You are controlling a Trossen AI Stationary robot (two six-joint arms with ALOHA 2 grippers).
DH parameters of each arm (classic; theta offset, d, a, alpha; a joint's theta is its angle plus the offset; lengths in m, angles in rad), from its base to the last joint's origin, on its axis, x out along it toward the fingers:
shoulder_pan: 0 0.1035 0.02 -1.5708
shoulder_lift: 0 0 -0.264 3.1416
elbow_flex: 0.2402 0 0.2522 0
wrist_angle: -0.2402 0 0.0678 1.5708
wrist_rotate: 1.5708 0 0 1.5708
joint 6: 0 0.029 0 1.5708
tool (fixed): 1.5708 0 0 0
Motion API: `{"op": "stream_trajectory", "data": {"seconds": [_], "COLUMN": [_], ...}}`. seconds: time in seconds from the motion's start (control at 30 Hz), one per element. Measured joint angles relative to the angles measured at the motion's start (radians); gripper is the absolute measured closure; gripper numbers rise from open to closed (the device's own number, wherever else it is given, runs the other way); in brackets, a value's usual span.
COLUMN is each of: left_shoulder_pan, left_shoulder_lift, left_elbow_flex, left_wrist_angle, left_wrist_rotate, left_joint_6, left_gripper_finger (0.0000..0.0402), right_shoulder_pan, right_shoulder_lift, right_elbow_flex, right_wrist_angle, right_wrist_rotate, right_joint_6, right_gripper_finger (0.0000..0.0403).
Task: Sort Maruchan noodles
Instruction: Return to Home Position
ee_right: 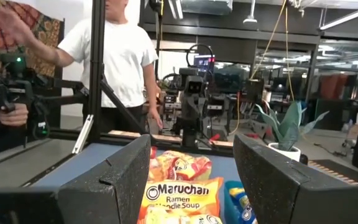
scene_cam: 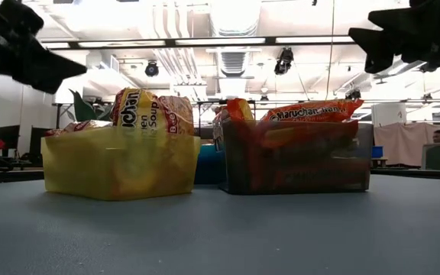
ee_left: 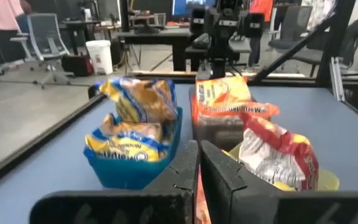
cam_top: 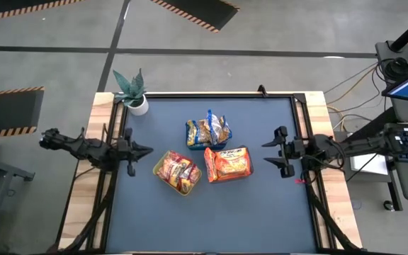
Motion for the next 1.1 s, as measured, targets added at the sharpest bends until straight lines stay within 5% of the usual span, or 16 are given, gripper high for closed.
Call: {"op": "stream_trajectory", "data": {"seconds": [0.3,0.57,1.1], "left_shoulder_pan": [0.0,0.0,0.0], "left_shoulder_lift": [0.009,0.011,0.013], "left_elbow_flex": [-0.054,-0.054,-0.054], "left_wrist_angle": [0.078,0.085,0.079], "left_wrist_rotate": [-0.003,-0.106,-0.105], "left_joint_6": [-0.004,-0.099,-0.102], "left_gripper_finger": [0.0402,0.0402,0.0402], "right_shoulder_pan": [0.0,0.0,0.0], "right_shoulder_lift": [-0.007,0.002,0.003], "right_elbow_flex": [-0.001,-0.001,-0.001], "right_wrist_angle": [-0.054,-0.055,-0.054], "right_wrist_rotate": [0.0,0.061,0.062], "right_joint_6": [-0.025,-0.019,-0.009], "right_gripper_finger": [0.0184,0.0184,0.0184]}}
